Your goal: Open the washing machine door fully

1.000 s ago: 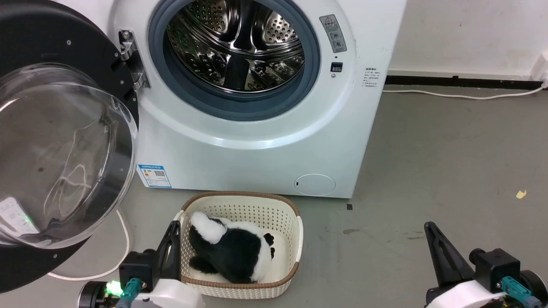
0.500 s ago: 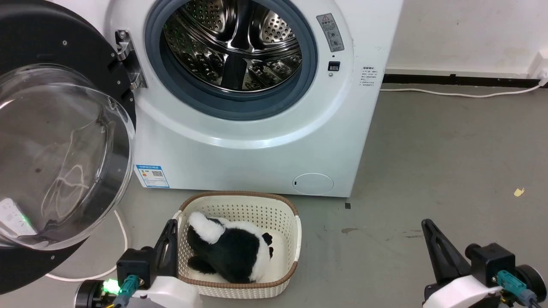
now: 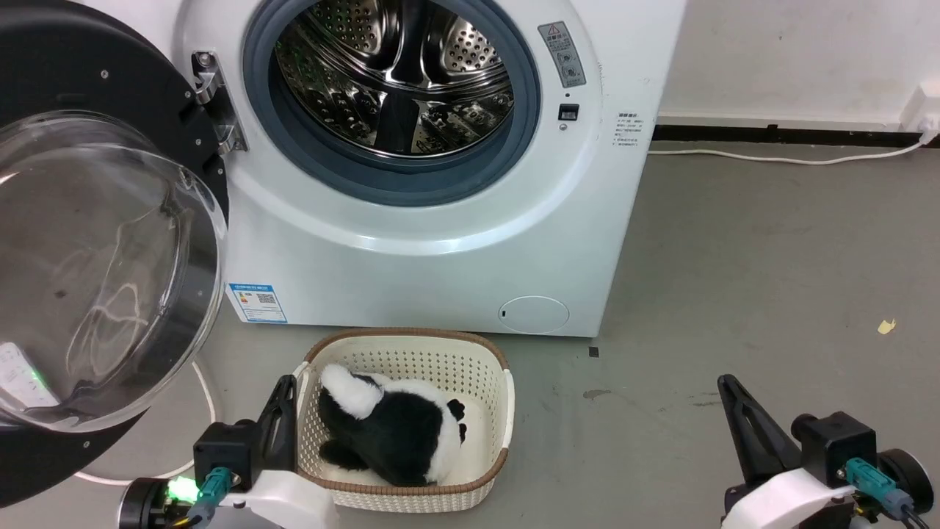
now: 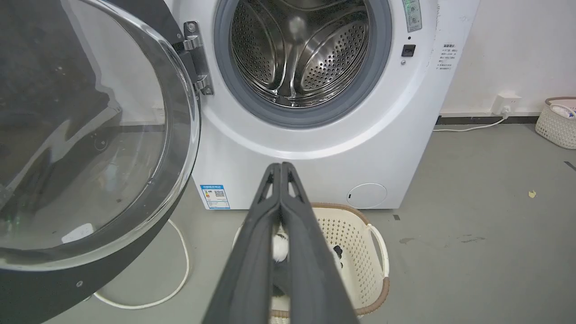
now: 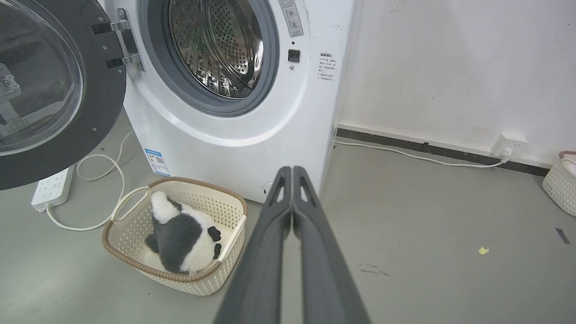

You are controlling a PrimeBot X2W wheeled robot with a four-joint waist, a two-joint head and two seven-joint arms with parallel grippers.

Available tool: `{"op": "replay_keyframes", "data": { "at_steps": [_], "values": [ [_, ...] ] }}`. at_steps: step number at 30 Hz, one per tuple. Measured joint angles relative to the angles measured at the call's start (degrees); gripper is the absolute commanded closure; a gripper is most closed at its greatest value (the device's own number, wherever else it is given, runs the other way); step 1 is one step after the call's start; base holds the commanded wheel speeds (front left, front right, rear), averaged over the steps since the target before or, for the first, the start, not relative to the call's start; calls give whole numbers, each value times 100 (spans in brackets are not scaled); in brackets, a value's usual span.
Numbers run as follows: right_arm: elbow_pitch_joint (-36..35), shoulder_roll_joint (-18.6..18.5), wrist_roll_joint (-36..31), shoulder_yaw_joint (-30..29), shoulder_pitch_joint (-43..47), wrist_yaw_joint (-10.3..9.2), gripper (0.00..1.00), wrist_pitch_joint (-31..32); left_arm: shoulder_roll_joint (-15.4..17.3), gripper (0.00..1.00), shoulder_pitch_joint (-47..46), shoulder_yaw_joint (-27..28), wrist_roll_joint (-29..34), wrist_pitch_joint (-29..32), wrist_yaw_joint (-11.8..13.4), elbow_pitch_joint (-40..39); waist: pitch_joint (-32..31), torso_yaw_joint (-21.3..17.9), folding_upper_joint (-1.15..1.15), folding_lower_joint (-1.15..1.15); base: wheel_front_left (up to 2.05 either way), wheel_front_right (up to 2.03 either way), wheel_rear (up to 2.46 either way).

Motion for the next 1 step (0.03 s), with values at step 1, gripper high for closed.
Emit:
{"op": "replay_keyframes", "data": {
  "at_steps": [1],
  "values": [
    [-1, 0, -1, 2, -9, 0, 100, 4, -4, 100, -2, 20, 21, 12, -8, -3, 1, -3, 0, 0, 0, 0, 0]
  ]
}}
